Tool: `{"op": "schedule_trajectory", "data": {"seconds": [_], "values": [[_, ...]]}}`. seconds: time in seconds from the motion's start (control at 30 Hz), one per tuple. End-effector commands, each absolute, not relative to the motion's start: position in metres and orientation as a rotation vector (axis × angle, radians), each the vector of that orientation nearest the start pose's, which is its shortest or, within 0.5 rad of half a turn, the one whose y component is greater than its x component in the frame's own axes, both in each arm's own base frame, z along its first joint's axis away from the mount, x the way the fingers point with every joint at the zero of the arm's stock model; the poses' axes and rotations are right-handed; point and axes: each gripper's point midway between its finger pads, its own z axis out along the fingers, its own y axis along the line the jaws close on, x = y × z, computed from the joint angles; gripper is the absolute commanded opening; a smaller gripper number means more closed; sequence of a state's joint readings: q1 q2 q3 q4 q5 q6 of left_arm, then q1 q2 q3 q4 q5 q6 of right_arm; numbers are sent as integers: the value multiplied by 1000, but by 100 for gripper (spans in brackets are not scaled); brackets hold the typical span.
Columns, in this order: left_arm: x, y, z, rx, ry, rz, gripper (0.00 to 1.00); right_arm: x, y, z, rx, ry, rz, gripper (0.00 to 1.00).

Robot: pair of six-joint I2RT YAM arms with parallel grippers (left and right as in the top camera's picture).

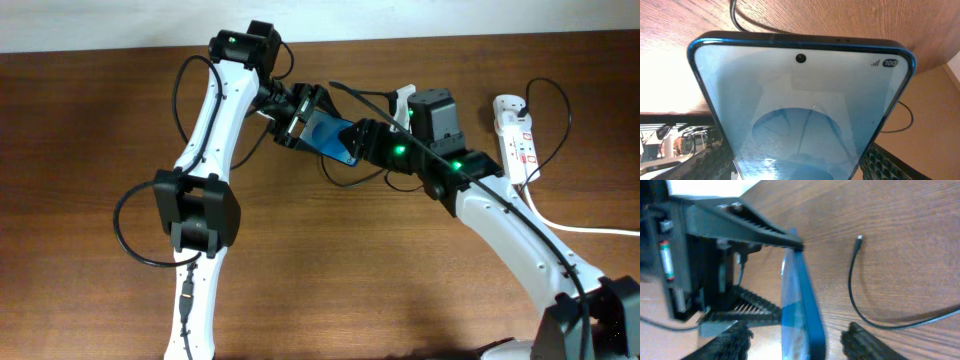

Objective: Plug charger to phone and switch on socket

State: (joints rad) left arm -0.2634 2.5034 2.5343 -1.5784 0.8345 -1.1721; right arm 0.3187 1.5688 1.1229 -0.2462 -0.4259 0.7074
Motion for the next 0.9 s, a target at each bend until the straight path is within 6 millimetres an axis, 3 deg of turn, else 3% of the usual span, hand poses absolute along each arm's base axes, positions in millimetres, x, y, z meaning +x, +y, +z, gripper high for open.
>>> {"op": "schedule_trajectory", "data": {"seconds": [0.0,0.3,0.77,0.87], "values": [[431,-252,157,1098,-2213,862,0,404,209,172,276,2396,957,58],[428,-255,157,1088,-2213,850,0,407,224,165,240,2388,951,53],[427,-257,157,1084,-2214,849,0,407,225,165,238,2390,955,13],[427,-257,157,1084,-2214,849,8,407,224,165,241,2389,953,4]]}}
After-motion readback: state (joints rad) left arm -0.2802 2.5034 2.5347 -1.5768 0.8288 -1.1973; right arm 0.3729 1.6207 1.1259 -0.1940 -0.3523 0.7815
